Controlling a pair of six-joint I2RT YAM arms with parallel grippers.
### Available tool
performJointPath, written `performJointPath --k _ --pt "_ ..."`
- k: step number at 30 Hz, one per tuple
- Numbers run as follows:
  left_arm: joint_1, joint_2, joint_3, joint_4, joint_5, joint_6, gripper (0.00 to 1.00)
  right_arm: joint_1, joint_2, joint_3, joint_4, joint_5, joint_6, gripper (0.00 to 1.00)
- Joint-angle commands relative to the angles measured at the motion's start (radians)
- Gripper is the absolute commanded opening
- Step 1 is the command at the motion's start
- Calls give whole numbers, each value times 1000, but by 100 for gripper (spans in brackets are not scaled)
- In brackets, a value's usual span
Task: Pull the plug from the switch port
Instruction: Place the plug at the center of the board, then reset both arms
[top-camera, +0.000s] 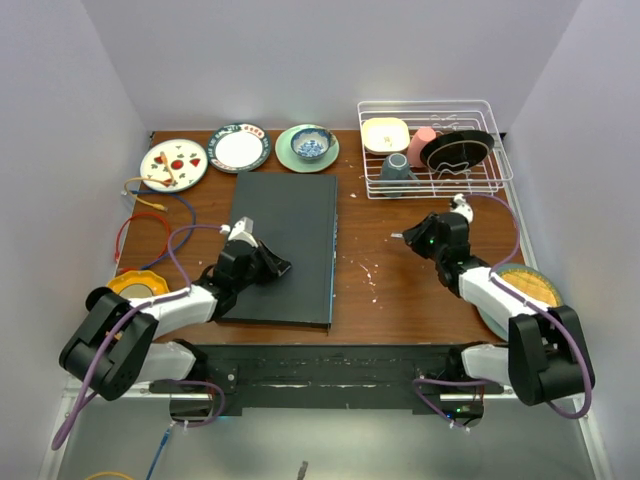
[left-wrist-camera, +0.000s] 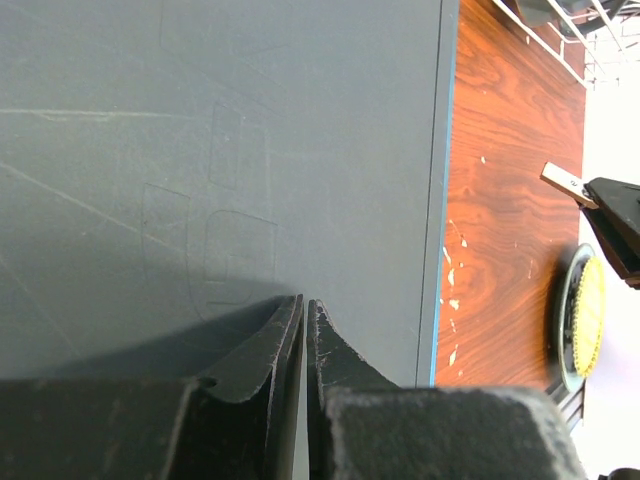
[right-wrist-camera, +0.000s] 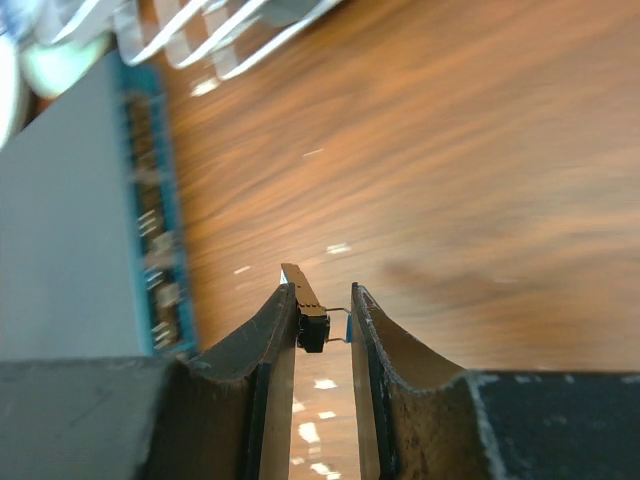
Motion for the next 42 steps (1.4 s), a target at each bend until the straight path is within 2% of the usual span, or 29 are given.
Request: performJointPath --k 1,7,9,10,13,17,20,22,25,27,30,35,42 --pt "-2 46 -57 -53 44 -1 11 -78 -39 39 -146 67 -24 0" --pt "-3 109 -84 33 101 -23 11 -132 -32 29 -164 79 -10 1" --pt "-3 117 -86 38 109 -24 11 -133 -28 33 -178 78 -13 16" --pt "-3 115 -87 42 110 -23 11 -133 -38 35 -180 78 -12 31" --pt "-3 106 -90 45 111 -19 11 -132 -76 41 -187 85 -10 42" --pt "-3 100 -89 45 110 -18 11 -132 -110 65 -210 70 -19 48" --pt "-3 98 -90 45 107 -18 11 -127 -143 67 -209 27 -22 49" --pt "-3 95 -92 45 106 -19 11 -116 -156 49 -137 -62 -21 49" --pt "-3 84 -95 50 104 -26 11 -25 -133 76 -71 -134 -41 48" --pt "-3 74 -93 44 100 -26 11 96 -81 110 -75 -117 -79 47" --pt "-3 31 -86 1 77 -20 11 198 -10 153 -60 -90 -85 46" --pt "-2 -75 -67 -87 20 11 11 246 44 127 38 -111 -88 45" --pt "-3 -143 -18 -153 5 86 13 344 21 131 52 -56 -174 45"
